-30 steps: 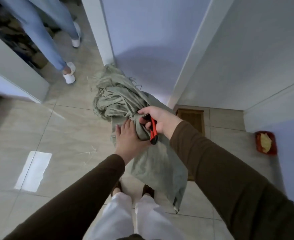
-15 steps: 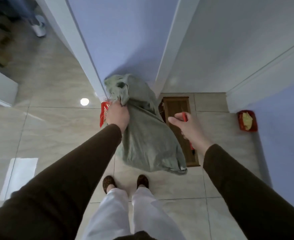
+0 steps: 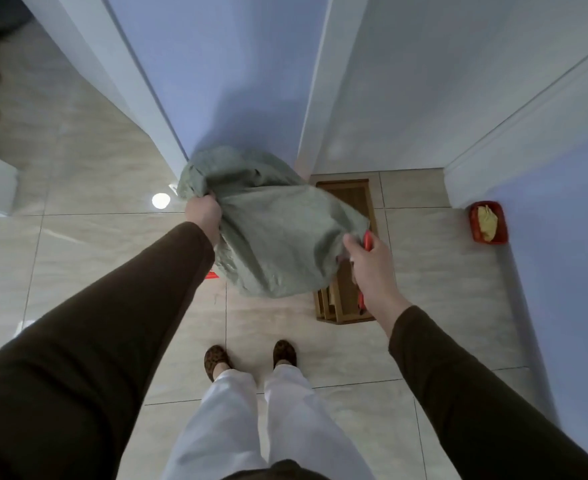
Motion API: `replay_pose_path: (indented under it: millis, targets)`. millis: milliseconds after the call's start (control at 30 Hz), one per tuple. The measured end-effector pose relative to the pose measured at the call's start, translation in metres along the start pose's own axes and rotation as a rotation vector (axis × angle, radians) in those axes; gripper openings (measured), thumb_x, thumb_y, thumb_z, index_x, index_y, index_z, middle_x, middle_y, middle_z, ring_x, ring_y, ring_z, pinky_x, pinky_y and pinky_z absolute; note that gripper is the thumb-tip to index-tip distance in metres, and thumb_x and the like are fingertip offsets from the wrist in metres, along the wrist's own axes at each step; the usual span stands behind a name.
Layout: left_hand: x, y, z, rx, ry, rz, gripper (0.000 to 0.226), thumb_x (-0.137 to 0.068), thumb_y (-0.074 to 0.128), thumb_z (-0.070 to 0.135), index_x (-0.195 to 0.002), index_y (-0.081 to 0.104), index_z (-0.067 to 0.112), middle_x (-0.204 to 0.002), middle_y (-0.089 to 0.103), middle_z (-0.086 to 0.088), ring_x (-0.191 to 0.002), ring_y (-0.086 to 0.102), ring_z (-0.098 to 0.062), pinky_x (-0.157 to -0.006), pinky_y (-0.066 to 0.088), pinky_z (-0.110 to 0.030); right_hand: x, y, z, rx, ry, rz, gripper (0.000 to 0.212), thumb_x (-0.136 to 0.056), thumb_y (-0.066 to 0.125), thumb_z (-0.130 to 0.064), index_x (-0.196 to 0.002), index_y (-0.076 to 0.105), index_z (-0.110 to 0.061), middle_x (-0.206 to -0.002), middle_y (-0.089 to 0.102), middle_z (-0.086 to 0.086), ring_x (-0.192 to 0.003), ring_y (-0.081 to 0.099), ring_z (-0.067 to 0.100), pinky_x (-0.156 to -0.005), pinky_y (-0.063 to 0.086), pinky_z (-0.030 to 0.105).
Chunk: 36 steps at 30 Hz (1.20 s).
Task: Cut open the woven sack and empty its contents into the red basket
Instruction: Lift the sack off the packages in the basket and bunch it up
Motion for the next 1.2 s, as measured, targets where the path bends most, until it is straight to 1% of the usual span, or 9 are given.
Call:
replay_pose_path:
  millis: [200, 333, 467, 567, 633, 733, 867, 1033, 1200]
  targets:
    - [0.004, 0.003, -0.016, 0.246, -0.219, -0.326, 0.027, -0.106, 0.057, 0.032, -0.120, 0.062, 0.009, -0.108, 0.071, -0.009, -0.085, 0.072, -0.021, -0.076, 0.061, -0.035, -0.002, 0.014, -0.077, -0.018, -0.290, -0.006, 0.045, -0.101, 0.063, -0.039, -0.094, 0.060, 0.005, -0.087, 0.061, 0.030, -0.073, 0.058, 0.047, -0.067, 0.053, 0.054]
    - [0.005, -0.006, -0.021, -0.138, -0.186, -0.493, 0.070, -0.094, 0.072, 0.040, -0.151, 0.045, 0.008, -0.159, 0.044, -0.018, -0.145, 0.045, -0.036, -0.120, 0.035, -0.048, -0.011, 0.032, -0.115, 0.031, -0.383, -0.011, 0.034, -0.102, 0.061, -0.030, -0.083, 0.055, -0.003, -0.079, 0.047, 0.012, -0.067, 0.040, 0.026, -0.064, 0.036, 0.043]
    - [0.018, -0.003, 0.000, -0.337, 0.217, -0.553, 0.096, -0.086, 0.081, 0.008, -0.163, 0.025, 0.023, -0.161, 0.040, -0.007, -0.134, 0.053, -0.028, -0.106, 0.050, -0.043, -0.015, 0.058, -0.117, 0.269, -0.441, -0.064, 0.036, -0.104, 0.058, -0.033, -0.072, 0.045, -0.024, -0.070, 0.048, -0.004, -0.066, 0.047, 0.014, -0.067, 0.040, 0.032]
    - [0.043, 0.016, 0.024, -0.566, 0.549, -0.693, 0.108, -0.080, 0.088, 0.015, -0.162, 0.022, 0.038, -0.150, 0.035, 0.003, -0.121, 0.051, -0.016, -0.088, 0.050, -0.023, -0.018, 0.077, -0.108, 0.478, -0.460, -0.080, 0.016, -0.103, 0.060, -0.035, -0.093, 0.061, -0.022, -0.078, 0.056, -0.013, -0.077, 0.055, 0.013, -0.070, 0.035, 0.027]
    - [0.058, 0.030, 0.033, -0.675, 0.698, -0.718, 0.093, -0.079, 0.088, 0.015, -0.157, 0.039, 0.028, -0.144, 0.045, -0.005, -0.120, 0.053, -0.022, -0.100, 0.050, -0.031, -0.017, 0.086, -0.107, 0.483, -0.469, -0.100, 0.015, -0.101, 0.063, -0.034, -0.107, 0.067, -0.020, -0.090, 0.061, -0.008, -0.086, 0.057, 0.016, -0.074, 0.038, 0.028]
    - [0.065, 0.045, 0.038, -0.647, 0.798, -0.480, 0.020, -0.089, 0.068, 0.013, -0.105, 0.070, 0.025, -0.108, 0.072, -0.011, -0.103, 0.067, -0.031, -0.093, 0.055, -0.048, -0.021, 0.089, -0.111, 0.392, -0.472, -0.146, 0.016, -0.098, 0.068, -0.034, -0.097, 0.064, -0.018, -0.090, 0.063, -0.003, -0.085, 0.058, 0.017, -0.073, 0.041, 0.030]
    - [0.057, 0.047, 0.042, -0.427, 0.613, -0.386, 0.009, -0.096, 0.065, 0.018, -0.093, 0.072, 0.024, -0.088, 0.072, 0.001, -0.084, 0.067, -0.019, -0.078, 0.051, -0.032, -0.037, 0.061, -0.092, 0.013, -0.340, -0.253, 0.036, -0.091, 0.075, -0.048, -0.107, 0.074, -0.016, -0.086, 0.069, -0.008, -0.060, 0.057, -0.005, -0.061, 0.043, 0.013]
    - [0.054, 0.027, 0.057, -0.040, 0.469, -0.375, 0.015, -0.100, 0.067, 0.026, -0.091, 0.073, 0.016, -0.079, 0.077, 0.012, -0.076, 0.074, -0.005, -0.073, 0.059, -0.024, -0.063, 0.014, 0.009, 0.150, 0.069, -0.104, 0.050, -0.100, 0.066, -0.041, -0.144, 0.058, -0.019, -0.110, 0.070, -0.003, -0.071, 0.051, 0.003, -0.069, 0.045, 0.022]
    - [0.065, 0.008, 0.080, 0.182, 0.467, -0.414, 0.020, -0.105, 0.059, 0.020, -0.101, 0.070, 0.005, -0.098, 0.074, -0.009, -0.092, 0.073, -0.022, -0.088, 0.061, -0.036, -0.069, 0.000, 0.080, 0.145, 0.341, -0.190, 0.073, -0.090, 0.077, -0.047, -0.146, 0.049, -0.009, -0.069, 0.049, -0.003, -0.047, 0.035, 0.008, -0.044, 0.033, 0.025]
Point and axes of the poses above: each hand's wrist, its own x-axis away from the middle knuckle, its own y-axis out of the palm, z = x × y, the point moved 1 cm from there along -x, towards the middle knuckle
